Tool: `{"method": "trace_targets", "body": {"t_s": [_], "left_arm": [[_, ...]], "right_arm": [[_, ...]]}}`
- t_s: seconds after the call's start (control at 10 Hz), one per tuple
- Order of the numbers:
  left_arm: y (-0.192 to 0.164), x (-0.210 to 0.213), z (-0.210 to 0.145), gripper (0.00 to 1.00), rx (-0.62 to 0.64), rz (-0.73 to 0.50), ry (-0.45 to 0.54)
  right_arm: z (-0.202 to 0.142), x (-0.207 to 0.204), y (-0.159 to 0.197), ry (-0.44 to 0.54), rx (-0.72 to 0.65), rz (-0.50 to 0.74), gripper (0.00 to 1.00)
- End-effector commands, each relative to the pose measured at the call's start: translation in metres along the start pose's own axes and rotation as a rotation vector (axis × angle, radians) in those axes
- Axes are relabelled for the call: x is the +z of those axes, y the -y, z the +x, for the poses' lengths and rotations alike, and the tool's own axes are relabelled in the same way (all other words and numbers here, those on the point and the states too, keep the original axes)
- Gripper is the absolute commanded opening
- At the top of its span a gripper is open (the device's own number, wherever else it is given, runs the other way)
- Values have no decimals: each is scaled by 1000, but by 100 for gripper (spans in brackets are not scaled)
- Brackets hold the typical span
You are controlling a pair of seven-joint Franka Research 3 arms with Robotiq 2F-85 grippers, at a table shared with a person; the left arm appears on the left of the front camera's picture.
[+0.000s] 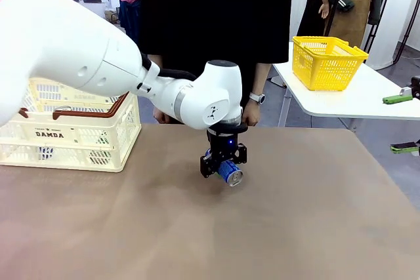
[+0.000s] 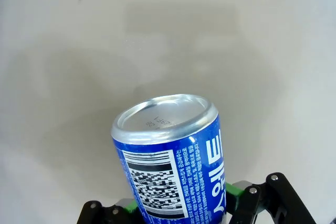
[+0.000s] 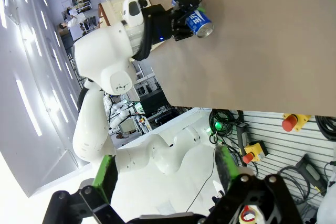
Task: Place the drinks into the Shopping basket.
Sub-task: Pick up one drink and place it into the Shopping basket.
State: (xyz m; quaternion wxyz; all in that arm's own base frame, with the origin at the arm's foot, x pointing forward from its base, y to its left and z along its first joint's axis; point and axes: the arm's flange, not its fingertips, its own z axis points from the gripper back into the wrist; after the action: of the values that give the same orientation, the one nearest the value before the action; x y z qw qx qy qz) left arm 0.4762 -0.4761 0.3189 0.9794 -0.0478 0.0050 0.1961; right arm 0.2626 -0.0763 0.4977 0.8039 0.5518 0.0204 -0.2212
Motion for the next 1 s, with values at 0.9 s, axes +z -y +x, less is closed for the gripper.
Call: {"method": "trace_targets", "body": {"t_s": [0.9], "left_arm": [[-59,223,-129,0,-895,82,-18]], "right_arm": [[1,0,-4,-5,7,29,100]]}}
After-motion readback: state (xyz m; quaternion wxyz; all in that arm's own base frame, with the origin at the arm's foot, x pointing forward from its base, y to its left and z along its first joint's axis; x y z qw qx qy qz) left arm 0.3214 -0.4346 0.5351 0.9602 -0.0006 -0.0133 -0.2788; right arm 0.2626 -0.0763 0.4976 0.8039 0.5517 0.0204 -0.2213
